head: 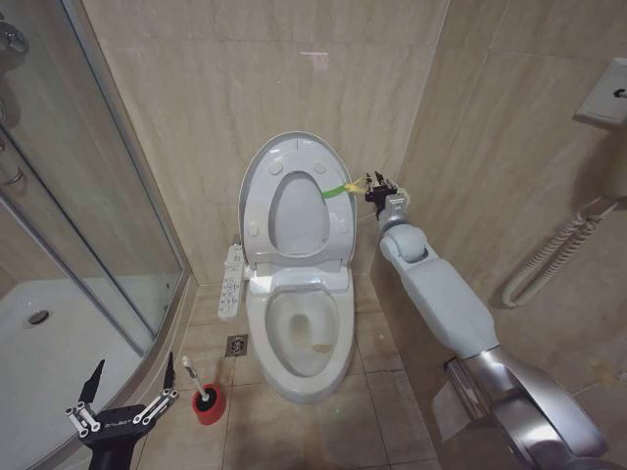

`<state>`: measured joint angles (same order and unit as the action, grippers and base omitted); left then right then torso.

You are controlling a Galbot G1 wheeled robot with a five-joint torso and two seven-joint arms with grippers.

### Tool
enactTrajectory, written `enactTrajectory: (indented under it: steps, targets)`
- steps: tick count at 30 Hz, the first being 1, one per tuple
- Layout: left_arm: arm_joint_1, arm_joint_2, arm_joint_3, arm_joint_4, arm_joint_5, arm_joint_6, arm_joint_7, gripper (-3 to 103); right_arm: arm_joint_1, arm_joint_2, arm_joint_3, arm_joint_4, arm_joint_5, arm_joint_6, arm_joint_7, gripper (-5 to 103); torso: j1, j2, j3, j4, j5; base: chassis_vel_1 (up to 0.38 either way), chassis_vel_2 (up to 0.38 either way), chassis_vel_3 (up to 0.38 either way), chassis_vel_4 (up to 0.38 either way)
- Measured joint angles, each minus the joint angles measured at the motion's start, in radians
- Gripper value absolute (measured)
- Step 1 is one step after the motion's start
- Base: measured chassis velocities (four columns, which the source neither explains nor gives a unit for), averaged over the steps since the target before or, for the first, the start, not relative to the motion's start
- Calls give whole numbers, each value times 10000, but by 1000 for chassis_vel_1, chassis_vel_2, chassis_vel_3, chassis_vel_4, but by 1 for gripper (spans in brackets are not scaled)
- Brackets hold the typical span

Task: Open the toilet lid, clean the toilet bowl with a toilet brush, close the toilet lid, and flush.

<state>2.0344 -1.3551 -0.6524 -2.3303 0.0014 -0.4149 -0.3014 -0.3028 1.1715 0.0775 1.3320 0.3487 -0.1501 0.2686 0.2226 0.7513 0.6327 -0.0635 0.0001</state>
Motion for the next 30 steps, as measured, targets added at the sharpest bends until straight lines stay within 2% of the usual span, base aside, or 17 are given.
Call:
enactTrajectory:
  steps: [6,7,12,13,30]
  targets:
    - [0,0,0,0,0,0,0,100,-158,87,-17,193,0,-67,58,22,0,0,0,1,-1,0,0,0,0]
    - [0,0,0,0,0,0,0,100,-185,96,-20,212,0,-70,63,50,0,0,0,1,-1,0,0,0,0]
    - [0,0,0,0,0,0,0,100,-367,64,-17,434,-12,-114,111,50,0,0,1,1,-1,0,0,0,0]
    - [0,0,0,0,0,0,0,100,-432,5,1,540,-4,-124,111,58,0,0,0,2,-1,0,0,0,0]
    - [0,0,0,1,0,0,0,100,-1342,-799,351,1799,299,-289,117,59,0,0,0,-1,0,0,0,0,0]
